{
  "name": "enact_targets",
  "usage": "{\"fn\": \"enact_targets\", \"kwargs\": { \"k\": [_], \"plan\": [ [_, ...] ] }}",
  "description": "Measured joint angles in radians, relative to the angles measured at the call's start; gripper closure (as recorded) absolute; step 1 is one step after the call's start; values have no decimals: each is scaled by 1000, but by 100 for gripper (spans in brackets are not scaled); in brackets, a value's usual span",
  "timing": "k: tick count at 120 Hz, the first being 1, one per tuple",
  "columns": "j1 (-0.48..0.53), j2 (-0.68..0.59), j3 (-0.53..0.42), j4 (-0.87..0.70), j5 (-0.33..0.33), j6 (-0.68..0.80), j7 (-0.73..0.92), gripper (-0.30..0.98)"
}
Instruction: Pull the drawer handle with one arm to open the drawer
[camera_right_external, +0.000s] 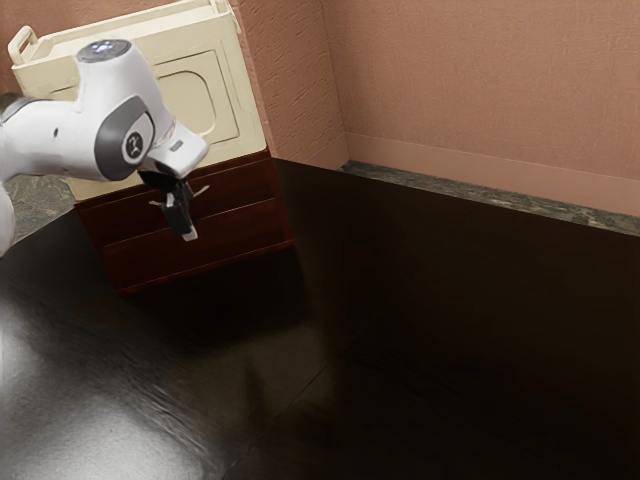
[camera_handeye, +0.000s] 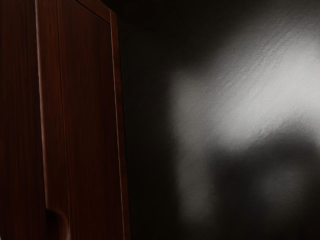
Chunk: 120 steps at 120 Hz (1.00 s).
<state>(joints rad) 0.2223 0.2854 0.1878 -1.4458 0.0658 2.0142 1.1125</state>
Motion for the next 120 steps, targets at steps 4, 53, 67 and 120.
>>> {"fn": "enact_targets", "kwargs": {
  "k": [4, 53, 67, 120],
  "plan": [
    [-1, 6, 0, 7, 0, 4, 0, 0],
    [-8, 37, 14, 35, 10, 40, -12, 0],
    [-7, 43, 16, 35, 13, 46, -18, 0],
    [-14, 47, 36, 23, 13, 61, -36, 0]
  ]
}}
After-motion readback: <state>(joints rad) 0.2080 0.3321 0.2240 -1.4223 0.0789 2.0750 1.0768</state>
